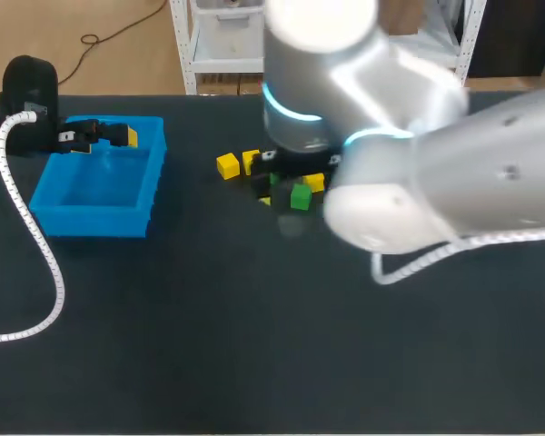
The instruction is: Put the green cubes in the right bin and the yellow cubes in the left bin.
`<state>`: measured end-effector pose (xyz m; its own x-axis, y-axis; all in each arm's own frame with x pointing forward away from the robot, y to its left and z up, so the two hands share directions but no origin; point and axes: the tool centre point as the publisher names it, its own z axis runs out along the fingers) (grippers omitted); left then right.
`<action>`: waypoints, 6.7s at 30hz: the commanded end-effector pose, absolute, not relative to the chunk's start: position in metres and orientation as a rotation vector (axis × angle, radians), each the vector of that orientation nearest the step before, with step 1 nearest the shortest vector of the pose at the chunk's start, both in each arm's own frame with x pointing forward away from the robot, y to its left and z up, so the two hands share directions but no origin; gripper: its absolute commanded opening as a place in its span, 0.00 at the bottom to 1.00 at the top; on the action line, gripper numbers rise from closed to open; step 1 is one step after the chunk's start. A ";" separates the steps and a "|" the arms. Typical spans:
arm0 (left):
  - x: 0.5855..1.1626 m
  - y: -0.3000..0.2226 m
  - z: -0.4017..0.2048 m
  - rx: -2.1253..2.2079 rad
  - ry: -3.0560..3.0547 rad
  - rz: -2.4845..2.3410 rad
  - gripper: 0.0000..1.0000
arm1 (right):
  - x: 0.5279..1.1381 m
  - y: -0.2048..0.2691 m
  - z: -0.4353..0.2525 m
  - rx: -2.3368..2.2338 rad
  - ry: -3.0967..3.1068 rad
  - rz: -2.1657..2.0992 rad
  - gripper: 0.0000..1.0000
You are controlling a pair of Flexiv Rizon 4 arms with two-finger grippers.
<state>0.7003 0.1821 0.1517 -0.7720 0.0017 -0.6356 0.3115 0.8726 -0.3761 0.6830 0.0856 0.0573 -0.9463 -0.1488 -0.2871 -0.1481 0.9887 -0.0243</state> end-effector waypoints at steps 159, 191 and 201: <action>0.700 0.184 0.150 0.230 2.377 -0.633 1.00 | 0.769 0.117 0.050 -1.334 2.593 0.024 1.00; 0.700 0.184 0.150 0.230 2.377 -0.633 1.00 | 0.792 0.118 0.000 -1.369 2.660 0.049 1.00; 0.700 0.184 0.150 0.230 2.377 -0.633 1.00 | 0.786 0.125 -0.013 -1.380 2.679 0.069 1.00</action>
<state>0.7003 0.1821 0.1517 -0.7720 0.0016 -0.6356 0.3114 0.8727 -0.3760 0.7835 0.1230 -0.0112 -0.5741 -0.8073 -0.1369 -0.8130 0.5818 -0.0214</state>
